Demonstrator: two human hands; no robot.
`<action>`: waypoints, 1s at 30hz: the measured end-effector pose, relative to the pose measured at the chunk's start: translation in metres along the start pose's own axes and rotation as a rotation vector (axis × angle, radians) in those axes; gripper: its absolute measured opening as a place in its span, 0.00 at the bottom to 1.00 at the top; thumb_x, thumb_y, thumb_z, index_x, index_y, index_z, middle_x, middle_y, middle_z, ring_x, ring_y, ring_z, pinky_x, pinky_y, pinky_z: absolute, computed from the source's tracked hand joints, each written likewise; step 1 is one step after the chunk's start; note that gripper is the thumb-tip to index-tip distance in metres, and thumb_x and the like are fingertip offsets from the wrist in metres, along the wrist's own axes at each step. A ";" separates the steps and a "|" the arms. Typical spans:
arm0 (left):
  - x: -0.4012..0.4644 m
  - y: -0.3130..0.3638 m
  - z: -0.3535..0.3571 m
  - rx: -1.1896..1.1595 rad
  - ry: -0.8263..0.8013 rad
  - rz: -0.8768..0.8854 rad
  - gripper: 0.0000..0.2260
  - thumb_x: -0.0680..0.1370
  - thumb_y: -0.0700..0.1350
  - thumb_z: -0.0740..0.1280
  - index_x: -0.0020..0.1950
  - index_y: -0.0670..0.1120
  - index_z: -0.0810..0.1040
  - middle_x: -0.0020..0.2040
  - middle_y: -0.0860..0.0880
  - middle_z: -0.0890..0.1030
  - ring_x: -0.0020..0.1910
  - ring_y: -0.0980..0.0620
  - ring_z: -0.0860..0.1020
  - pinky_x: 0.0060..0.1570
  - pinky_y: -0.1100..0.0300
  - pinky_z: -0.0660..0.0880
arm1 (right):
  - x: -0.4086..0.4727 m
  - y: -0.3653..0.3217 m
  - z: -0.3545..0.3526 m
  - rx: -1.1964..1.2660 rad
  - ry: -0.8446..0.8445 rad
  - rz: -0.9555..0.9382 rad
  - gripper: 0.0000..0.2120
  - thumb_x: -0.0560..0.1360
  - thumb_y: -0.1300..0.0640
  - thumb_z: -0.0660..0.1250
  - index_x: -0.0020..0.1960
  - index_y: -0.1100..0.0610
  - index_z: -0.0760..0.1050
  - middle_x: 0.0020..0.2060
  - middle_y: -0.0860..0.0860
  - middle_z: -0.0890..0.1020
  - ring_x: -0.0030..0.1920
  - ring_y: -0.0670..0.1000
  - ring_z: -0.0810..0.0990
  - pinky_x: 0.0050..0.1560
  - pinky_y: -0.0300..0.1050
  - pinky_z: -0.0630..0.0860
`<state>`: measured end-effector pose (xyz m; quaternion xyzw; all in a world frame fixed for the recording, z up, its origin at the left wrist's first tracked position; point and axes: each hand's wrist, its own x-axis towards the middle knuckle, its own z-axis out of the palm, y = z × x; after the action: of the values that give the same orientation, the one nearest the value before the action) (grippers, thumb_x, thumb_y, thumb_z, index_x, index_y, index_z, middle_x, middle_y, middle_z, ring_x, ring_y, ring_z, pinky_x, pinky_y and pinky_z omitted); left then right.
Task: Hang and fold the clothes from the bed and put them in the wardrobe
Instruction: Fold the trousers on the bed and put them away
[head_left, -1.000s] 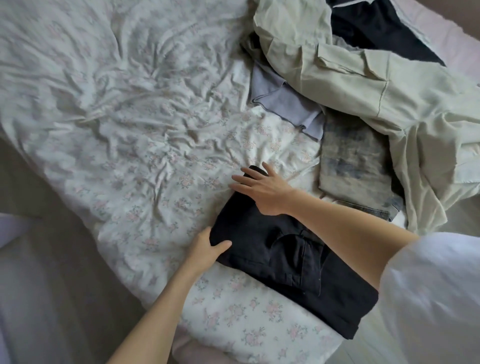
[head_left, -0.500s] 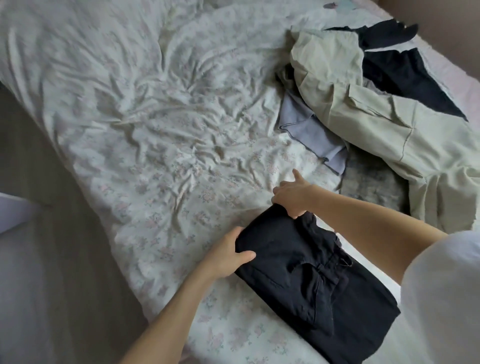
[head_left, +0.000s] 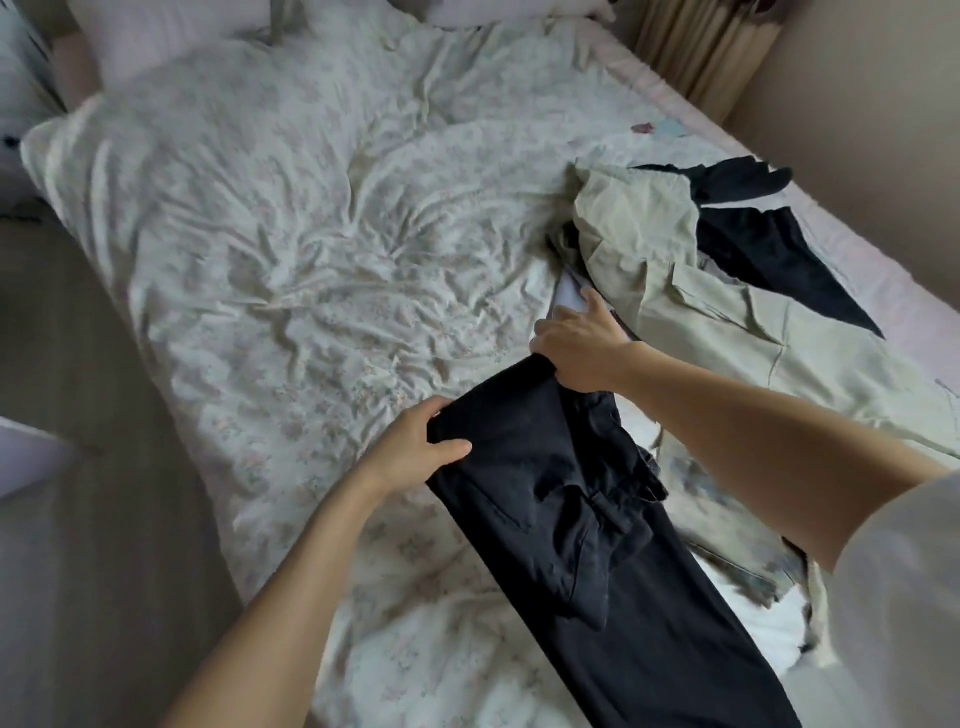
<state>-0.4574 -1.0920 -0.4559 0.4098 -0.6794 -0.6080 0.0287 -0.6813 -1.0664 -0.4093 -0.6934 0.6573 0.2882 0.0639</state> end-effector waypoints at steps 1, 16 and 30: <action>0.002 0.005 -0.008 0.022 0.044 0.013 0.15 0.76 0.40 0.68 0.61 0.48 0.73 0.57 0.50 0.78 0.55 0.52 0.77 0.56 0.56 0.75 | 0.001 0.001 -0.006 0.010 0.049 0.021 0.15 0.75 0.60 0.60 0.61 0.53 0.72 0.59 0.49 0.73 0.64 0.53 0.67 0.68 0.63 0.53; -0.014 -0.008 0.012 0.482 0.500 0.171 0.13 0.78 0.48 0.66 0.61 0.47 0.72 0.57 0.51 0.76 0.48 0.48 0.77 0.44 0.56 0.73 | -0.008 -0.013 0.038 0.112 0.439 0.112 0.15 0.65 0.62 0.70 0.52 0.55 0.79 0.49 0.50 0.78 0.51 0.55 0.75 0.54 0.50 0.69; -0.084 -0.035 0.136 0.498 0.105 0.540 0.15 0.71 0.54 0.64 0.54 0.50 0.78 0.47 0.56 0.78 0.45 0.59 0.76 0.41 0.64 0.75 | -0.163 -0.018 0.149 0.097 0.471 0.106 0.23 0.52 0.59 0.75 0.47 0.57 0.78 0.42 0.52 0.78 0.43 0.57 0.77 0.57 0.56 0.61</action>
<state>-0.4565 -0.9309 -0.4826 0.2409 -0.8877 -0.3728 0.1224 -0.7065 -0.8521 -0.4586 -0.7022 0.7025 0.0898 -0.0732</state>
